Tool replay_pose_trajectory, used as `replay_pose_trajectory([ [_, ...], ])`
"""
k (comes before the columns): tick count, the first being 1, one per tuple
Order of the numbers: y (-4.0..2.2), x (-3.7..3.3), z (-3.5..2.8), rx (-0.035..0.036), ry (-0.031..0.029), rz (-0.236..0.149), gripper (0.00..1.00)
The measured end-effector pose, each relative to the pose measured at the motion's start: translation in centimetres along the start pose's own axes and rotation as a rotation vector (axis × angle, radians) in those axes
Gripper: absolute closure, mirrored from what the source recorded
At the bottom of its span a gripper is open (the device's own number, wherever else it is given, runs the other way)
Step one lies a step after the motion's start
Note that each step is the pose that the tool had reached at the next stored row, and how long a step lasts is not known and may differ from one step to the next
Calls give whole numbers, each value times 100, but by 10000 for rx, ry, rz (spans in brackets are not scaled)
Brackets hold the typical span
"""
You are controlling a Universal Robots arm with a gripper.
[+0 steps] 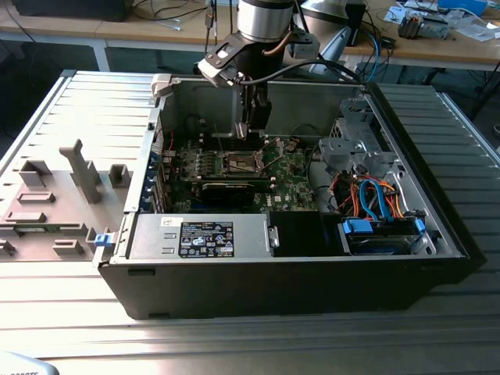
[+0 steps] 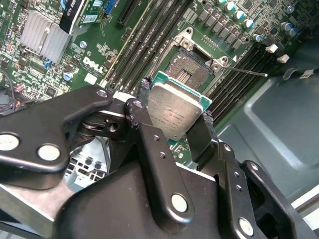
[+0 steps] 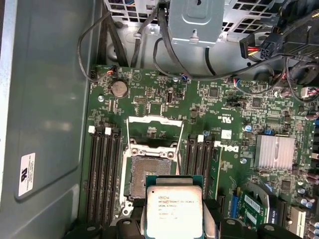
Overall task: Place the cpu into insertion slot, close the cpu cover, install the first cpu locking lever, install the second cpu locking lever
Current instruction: 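Place the cpu into insertion slot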
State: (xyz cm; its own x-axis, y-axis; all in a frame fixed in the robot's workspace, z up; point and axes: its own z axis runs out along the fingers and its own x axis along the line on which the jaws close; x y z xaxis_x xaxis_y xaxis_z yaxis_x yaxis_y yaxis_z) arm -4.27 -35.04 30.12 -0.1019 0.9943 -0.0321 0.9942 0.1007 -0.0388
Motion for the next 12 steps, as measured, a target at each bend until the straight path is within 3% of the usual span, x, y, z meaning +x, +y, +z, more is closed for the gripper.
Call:
replay_pose_trajectory([
  [12, 0, 0, 1, 8, 9, 240, 45],
])
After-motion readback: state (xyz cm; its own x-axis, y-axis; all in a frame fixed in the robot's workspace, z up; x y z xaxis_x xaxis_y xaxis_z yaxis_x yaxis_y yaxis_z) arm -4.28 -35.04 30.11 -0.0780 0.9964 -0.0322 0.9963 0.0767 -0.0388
